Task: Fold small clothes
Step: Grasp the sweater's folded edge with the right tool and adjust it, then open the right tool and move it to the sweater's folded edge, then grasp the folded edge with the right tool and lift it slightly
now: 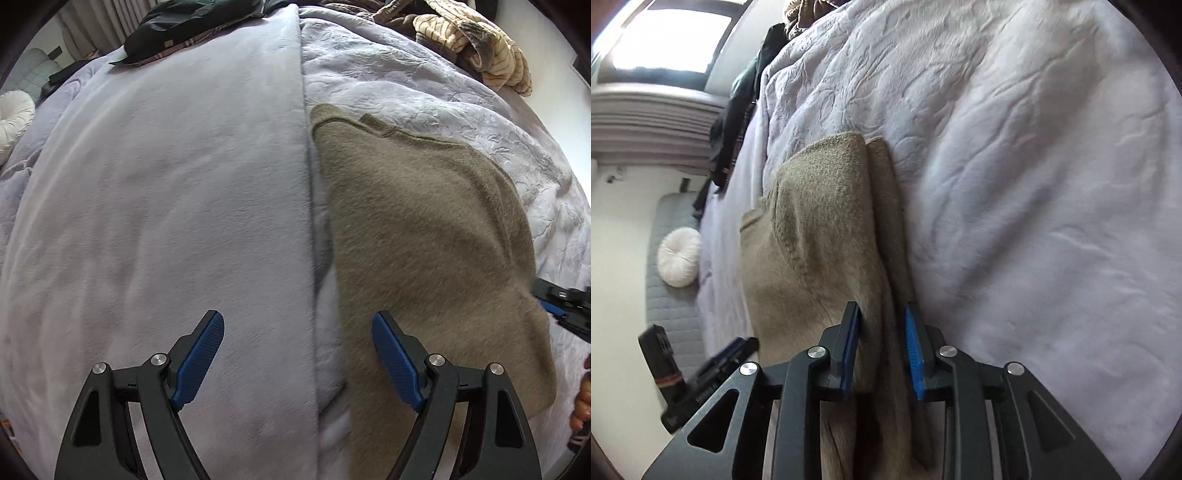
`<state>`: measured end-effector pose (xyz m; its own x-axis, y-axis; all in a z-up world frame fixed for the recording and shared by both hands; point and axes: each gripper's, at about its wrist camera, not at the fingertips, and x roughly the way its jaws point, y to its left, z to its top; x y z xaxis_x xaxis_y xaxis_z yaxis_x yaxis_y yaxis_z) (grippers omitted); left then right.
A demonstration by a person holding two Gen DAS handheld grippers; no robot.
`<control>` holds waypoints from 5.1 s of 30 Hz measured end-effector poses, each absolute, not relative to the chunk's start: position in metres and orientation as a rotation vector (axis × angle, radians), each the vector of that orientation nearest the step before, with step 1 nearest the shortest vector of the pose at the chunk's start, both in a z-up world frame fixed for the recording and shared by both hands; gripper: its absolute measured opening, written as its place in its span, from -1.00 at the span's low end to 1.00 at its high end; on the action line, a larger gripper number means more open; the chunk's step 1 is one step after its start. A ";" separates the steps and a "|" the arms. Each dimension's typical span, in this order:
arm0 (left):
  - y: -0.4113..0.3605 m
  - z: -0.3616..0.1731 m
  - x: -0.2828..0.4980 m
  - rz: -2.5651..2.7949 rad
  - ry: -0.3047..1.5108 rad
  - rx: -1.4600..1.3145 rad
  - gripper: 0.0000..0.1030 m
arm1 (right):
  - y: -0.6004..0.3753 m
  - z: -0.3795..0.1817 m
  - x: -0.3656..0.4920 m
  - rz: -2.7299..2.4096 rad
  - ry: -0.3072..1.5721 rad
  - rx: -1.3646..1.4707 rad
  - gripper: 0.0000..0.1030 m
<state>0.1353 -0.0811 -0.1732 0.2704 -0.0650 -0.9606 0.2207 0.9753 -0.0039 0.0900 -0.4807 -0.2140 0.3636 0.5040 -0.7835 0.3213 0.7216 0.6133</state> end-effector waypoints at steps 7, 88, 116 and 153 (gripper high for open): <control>-0.073 -0.169 0.108 -0.268 1.338 0.108 0.62 | -0.451 -0.183 0.058 0.331 1.244 0.772 -0.41; -0.071 -0.198 0.165 -0.226 1.411 -0.009 1.00 | -0.450 -0.206 0.110 0.214 1.308 0.755 0.40; -0.129 -0.244 0.211 -0.495 1.435 -0.242 1.00 | -0.428 -0.270 0.192 0.456 1.344 0.841 0.54; 0.011 -0.115 0.048 -0.599 1.356 -0.243 -0.07 | -0.298 -0.185 0.039 0.584 1.279 1.140 -0.24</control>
